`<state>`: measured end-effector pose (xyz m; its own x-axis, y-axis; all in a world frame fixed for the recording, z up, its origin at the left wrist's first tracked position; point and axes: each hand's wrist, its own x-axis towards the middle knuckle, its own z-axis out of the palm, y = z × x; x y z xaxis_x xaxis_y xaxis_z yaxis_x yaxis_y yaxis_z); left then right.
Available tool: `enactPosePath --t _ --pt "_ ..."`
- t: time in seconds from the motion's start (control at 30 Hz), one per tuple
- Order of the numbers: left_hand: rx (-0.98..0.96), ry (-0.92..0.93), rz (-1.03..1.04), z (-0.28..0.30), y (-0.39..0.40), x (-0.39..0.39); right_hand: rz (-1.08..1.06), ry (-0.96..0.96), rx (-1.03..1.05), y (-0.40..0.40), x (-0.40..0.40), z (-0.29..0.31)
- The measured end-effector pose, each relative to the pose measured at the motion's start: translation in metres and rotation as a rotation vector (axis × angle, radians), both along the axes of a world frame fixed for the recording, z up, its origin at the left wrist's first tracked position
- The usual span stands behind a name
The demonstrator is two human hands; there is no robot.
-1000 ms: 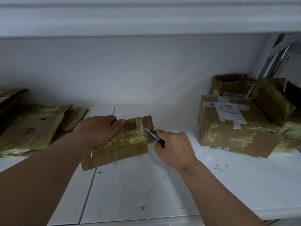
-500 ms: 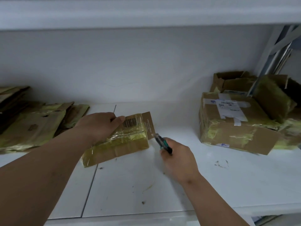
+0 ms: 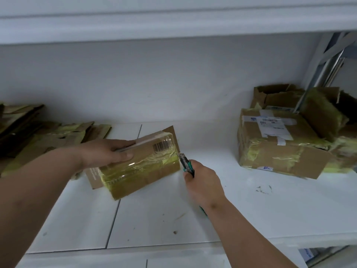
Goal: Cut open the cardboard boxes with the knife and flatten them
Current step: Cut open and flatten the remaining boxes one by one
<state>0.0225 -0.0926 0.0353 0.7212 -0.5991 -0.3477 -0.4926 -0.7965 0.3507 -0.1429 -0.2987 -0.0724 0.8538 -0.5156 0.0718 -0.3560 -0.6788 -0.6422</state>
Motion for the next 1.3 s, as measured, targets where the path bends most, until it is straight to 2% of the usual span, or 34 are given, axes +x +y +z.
enactPosePath --t 0.13,0.2,0.33,0.43,0.53,0.67,0.8,1.0,1.1,1.17,1.3 --pt "0.163 -0.18 -0.039 -0.006 -0.016 -0.009 -0.078 -0.102 0.307 0.012 0.001 -0.002" --pt "0.192 -0.252 0.007 -0.007 -0.03 -0.017 -0.1 -0.168 0.477 0.019 0.0 0.0" --pt "0.245 -0.228 0.006 -0.011 -0.049 -0.033 -0.072 -0.191 0.688 0.028 -0.003 0.002" --pt "0.192 -0.183 -0.075 -0.014 -0.056 -0.039 -0.104 -0.208 0.839 0.027 -0.006 0.001" --pt "0.114 -0.019 -0.046 -0.004 -0.05 -0.043 -0.079 -0.211 0.793 0.022 -0.006 0.002" --pt "0.032 0.244 -0.035 0.008 -0.039 -0.043 -0.057 -0.199 0.615 0.018 0.001 0.007" --pt "0.211 0.0 -0.179 -0.006 -0.034 -0.042 -0.03 -0.224 0.707 0.016 0.003 0.01" --pt "0.011 -0.22 -0.067 -0.027 -0.029 -0.041 -0.038 -0.313 0.647 0.008 -0.009 0.0" --pt "0.061 -0.349 -0.125 -0.038 -0.033 -0.039 -0.076 -0.319 0.6 0.003 -0.018 -0.005" --pt "0.085 -0.372 -0.159 -0.044 -0.04 -0.043 -0.09 -0.31 0.569 -0.001 -0.023 -0.008" --pt "-0.043 -0.328 -0.158 -0.054 -0.06 -0.05 -0.077 -0.269 0.508 -0.006 -0.035 -0.008"
